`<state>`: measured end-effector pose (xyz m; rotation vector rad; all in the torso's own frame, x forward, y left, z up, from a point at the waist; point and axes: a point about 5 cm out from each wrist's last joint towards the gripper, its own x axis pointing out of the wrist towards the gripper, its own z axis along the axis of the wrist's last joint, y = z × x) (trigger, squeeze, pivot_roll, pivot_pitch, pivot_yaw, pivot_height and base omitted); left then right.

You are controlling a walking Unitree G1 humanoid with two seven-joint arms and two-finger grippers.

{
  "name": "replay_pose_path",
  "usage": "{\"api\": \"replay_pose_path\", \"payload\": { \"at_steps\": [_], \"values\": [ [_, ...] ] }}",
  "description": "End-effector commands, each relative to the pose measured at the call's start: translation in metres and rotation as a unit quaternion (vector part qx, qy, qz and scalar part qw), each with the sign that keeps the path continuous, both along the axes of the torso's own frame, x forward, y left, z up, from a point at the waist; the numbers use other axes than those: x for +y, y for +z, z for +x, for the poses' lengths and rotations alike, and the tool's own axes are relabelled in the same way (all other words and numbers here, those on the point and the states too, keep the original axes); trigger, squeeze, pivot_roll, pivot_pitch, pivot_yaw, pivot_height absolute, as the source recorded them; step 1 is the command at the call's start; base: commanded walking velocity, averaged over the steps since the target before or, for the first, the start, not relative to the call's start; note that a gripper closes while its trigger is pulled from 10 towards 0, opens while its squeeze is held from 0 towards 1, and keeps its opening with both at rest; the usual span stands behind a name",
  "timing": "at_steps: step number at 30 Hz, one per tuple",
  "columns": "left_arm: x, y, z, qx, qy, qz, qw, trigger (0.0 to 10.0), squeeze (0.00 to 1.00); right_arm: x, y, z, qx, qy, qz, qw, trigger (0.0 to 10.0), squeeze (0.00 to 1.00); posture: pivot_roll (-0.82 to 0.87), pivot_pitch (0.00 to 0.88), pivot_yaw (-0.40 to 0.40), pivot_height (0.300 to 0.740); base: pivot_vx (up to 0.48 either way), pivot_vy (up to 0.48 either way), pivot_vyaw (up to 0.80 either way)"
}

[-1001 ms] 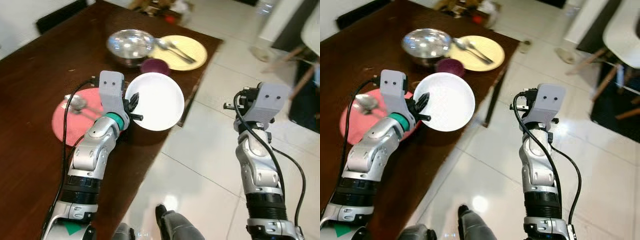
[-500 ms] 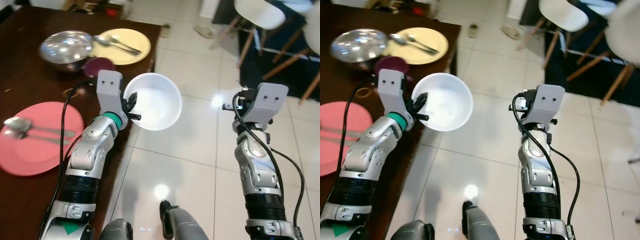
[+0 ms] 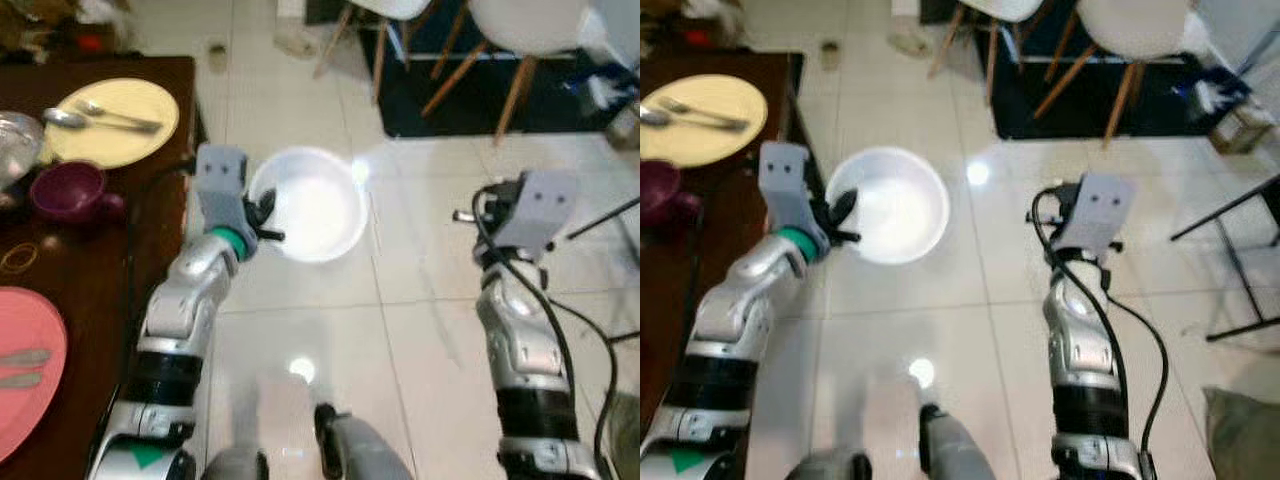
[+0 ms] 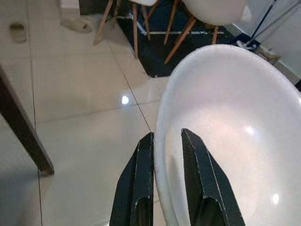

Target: Setting the table

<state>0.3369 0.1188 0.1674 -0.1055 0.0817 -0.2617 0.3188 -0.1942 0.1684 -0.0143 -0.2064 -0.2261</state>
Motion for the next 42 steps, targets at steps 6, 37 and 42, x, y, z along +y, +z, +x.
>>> {"api": "replay_pose_path", "payload": {
  "at_steps": [6,37,42],
  "values": [
    [0.0073,-0.0003,0.0027,-0.018,0.031,0.013,0.999,10.0,0.0,0.0005,-0.0053,-0.0016,0.008,-0.001,-0.003,1.0,10.0,0.0,0.1,0.08,0.042,0.74,0.292,0.0,0.0],
    [0.0005,-0.0001,0.004,-0.033,0.013,0.023,0.999,10.0,0.0,-0.0004,-0.0062,-0.0003,0.007,-0.003,-0.001,1.0,10.0,0.0,0.09,0.074,0.047,0.74,0.44,0.0,0.0],
    [-0.0007,-0.0003,0.0039,-0.033,0.01,0.023,0.999,10.0,0.0,-0.0008,-0.0072,-0.0005,0.01,-0.003,0.0,1.0,10.0,0.0,0.09,0.078,0.049,0.74,0.428,0.0,0.0]
  ]
}}
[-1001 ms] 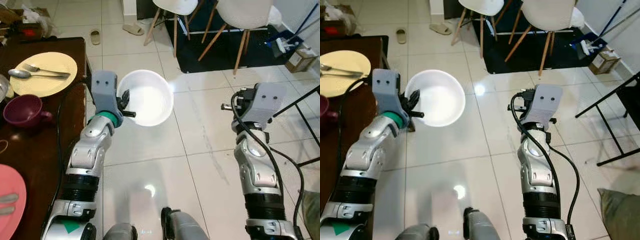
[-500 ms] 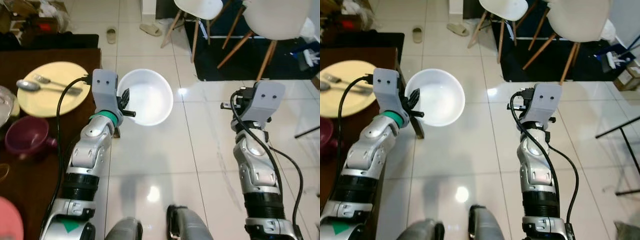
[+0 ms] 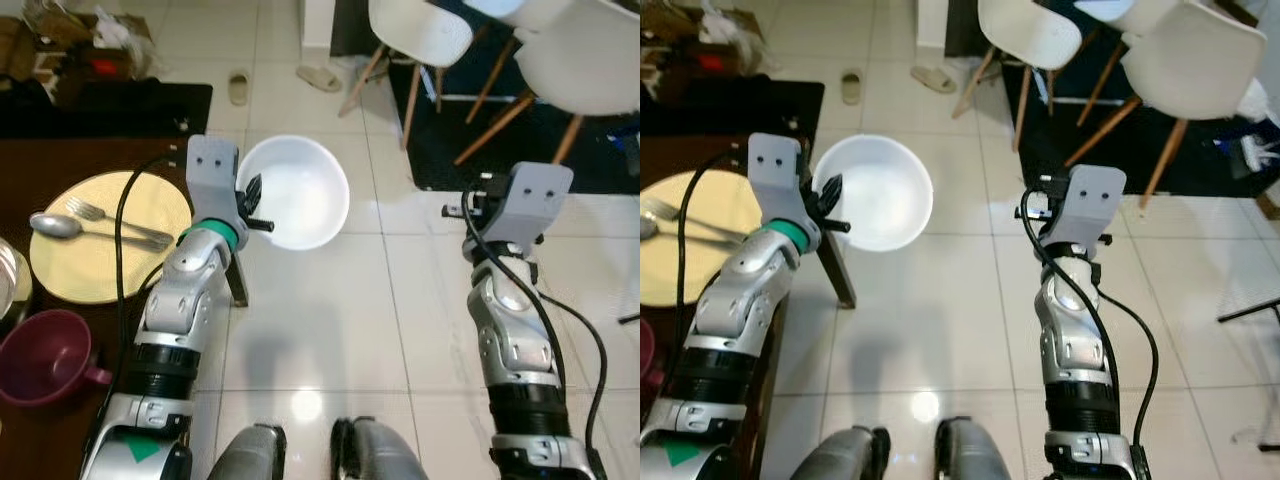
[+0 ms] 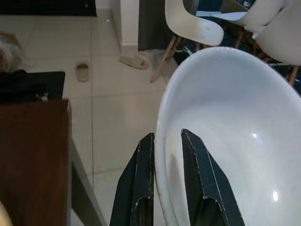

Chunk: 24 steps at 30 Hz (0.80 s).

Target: Setting the table

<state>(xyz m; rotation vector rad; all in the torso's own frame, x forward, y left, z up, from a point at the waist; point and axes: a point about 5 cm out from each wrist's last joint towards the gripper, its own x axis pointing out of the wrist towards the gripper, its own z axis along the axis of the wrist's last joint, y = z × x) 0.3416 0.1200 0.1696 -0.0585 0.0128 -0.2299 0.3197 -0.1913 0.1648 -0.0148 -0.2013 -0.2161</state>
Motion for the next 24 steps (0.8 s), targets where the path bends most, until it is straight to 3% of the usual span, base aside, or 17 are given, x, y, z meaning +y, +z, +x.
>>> {"api": "replay_pose_path", "payload": {
  "at_steps": [1,4,24],
  "values": [
    [-0.0022,-0.0025,-0.001,0.004,-0.008,0.003,1.0,10.0,0.0,-0.0037,-0.0037,-0.0015,0.008,-0.008,0.001,1.0,10.0,0.0,0.09,0.078,0.049,0.74,0.394,0.0,0.0],
    [-0.0034,-0.0032,-0.0016,0.006,-0.013,0.003,1.0,10.0,0.0,-0.004,-0.0041,-0.0016,0.009,-0.009,0.001,1.0,10.0,0.0,0.09,0.078,0.048,0.74,0.335,0.0,-0.71],
    [-0.0078,-0.0034,-0.0032,0.012,-0.027,-0.011,0.999,10.0,0.0,-0.004,-0.0032,-0.0017,0.007,-0.009,0.003,1.0,10.0,0.0,0.09,0.08,0.045,0.74,0.0,0.0,-0.8]
  ]
}}
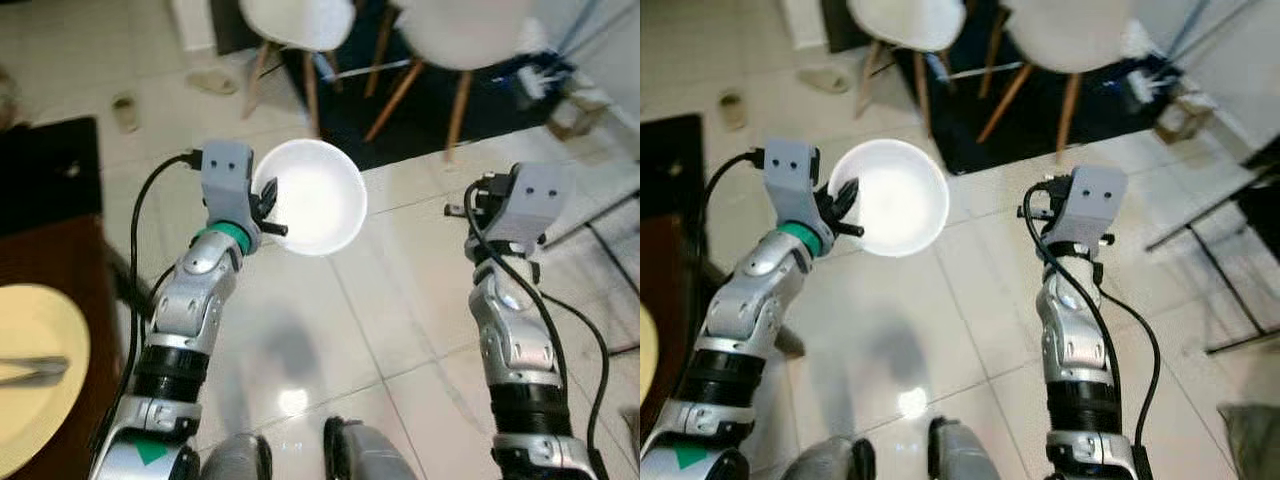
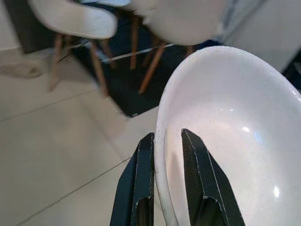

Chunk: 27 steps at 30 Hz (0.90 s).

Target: Setting the table

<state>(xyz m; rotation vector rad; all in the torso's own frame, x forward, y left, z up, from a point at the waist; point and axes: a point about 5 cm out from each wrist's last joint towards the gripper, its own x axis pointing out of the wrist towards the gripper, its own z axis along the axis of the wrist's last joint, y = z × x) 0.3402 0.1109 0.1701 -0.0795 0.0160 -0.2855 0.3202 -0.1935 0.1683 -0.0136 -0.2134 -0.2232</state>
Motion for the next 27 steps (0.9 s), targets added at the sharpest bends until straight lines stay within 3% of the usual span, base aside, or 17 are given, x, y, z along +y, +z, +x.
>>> {"api": "replay_pose_path", "payload": {
  "at_steps": [1,27],
  "values": [
    [0.0015,-0.0039,-0.0016,0.011,0.001,-0.002,1.0,10.0,0.0,-0.0018,-0.0066,-0.0021,0.013,-0.005,0.003,1.0,10.0,0.0,0.09,0.081,0.046,0.74,0.0,0.0,-0.8],
    [0.0017,-0.0025,-0.0004,0.012,0.0,-0.009,1.0,10.0,0.0,-0.0021,-0.0066,-0.0016,0.012,-0.007,0.004,1.0,10.0,0.0,0.09,0.078,0.05,0.74,0.0,0.0,-0.8]
  ]
}}
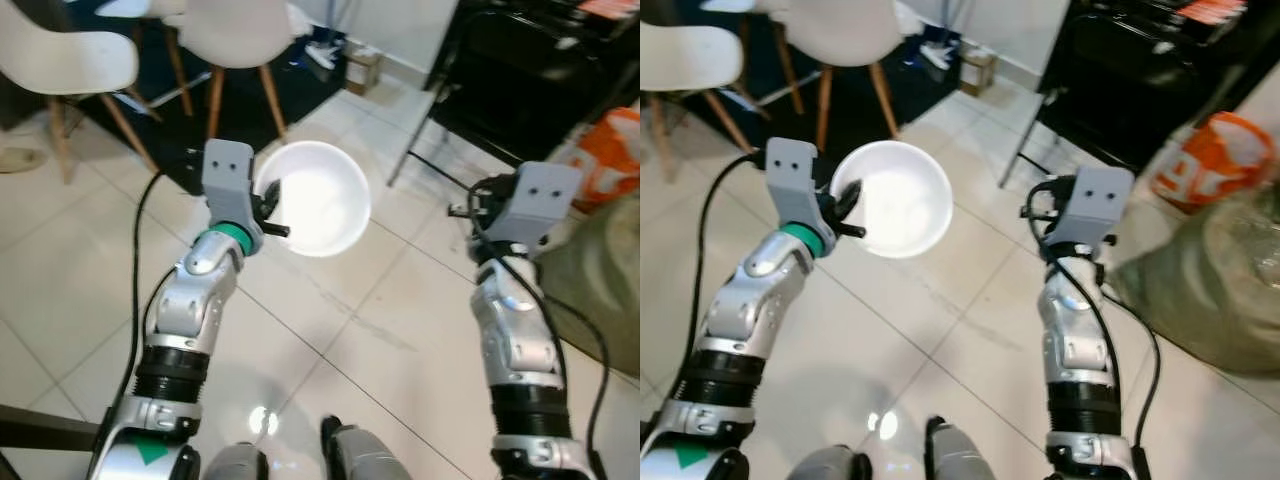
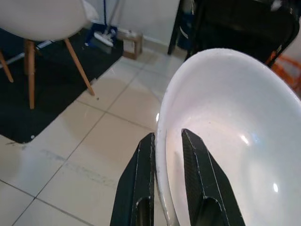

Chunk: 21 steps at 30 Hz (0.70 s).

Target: Setting the table

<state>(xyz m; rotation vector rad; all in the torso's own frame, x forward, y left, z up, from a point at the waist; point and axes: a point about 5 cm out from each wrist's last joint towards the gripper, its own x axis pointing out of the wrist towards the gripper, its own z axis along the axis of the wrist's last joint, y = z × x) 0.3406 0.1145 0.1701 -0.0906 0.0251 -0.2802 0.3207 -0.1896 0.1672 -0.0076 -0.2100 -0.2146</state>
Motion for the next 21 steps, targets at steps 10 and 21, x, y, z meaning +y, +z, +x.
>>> {"api": "replay_pose_path", "payload": {
  "at_steps": [10,21],
  "values": [
    [-0.001,-0.0035,0.0001,0.008,-0.001,-0.005,1.0,10.0,0.0,-0.0059,-0.0045,-0.0013,0.008,-0.011,0.0,1.0,10.0,0.0,0.09,0.069,0.052,0.74,0.0,0.0,-0.8],
    [0.0003,-0.0039,0.001,0.005,0.003,-0.003,1.0,10.0,0.0,-0.0063,-0.0037,-0.001,0.006,-0.011,-0.001,1.0,10.0,0.0,0.09,0.063,0.051,0.74,0.0,0.0,-0.8]
  ]
}}
